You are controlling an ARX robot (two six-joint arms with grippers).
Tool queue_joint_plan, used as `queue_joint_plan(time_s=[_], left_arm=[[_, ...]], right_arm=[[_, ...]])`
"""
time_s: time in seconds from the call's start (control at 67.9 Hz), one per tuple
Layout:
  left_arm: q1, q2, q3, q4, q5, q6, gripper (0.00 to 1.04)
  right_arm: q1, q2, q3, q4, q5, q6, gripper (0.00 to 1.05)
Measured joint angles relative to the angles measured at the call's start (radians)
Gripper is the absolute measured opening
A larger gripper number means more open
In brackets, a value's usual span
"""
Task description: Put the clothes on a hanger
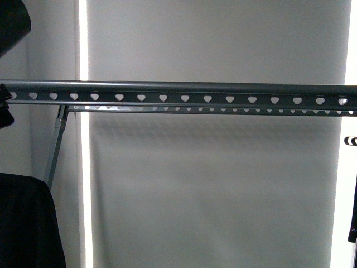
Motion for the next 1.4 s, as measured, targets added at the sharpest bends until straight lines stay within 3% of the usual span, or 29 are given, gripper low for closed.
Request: queue_joint_plan(time_s=[0.324,1.4], left_arm=[[-0.014,0.129,0.142,-0.266,0.008,-0.278,0.98],[0.022,0.268,0.133,-0.146,0.023,-0.295,0.98]], right_arm=[[0.0,0.0,0.0,0.0,0.0,0.0,0.97],[0.0,0.0,0.0,0.0,0.0,0.0,0.97]])
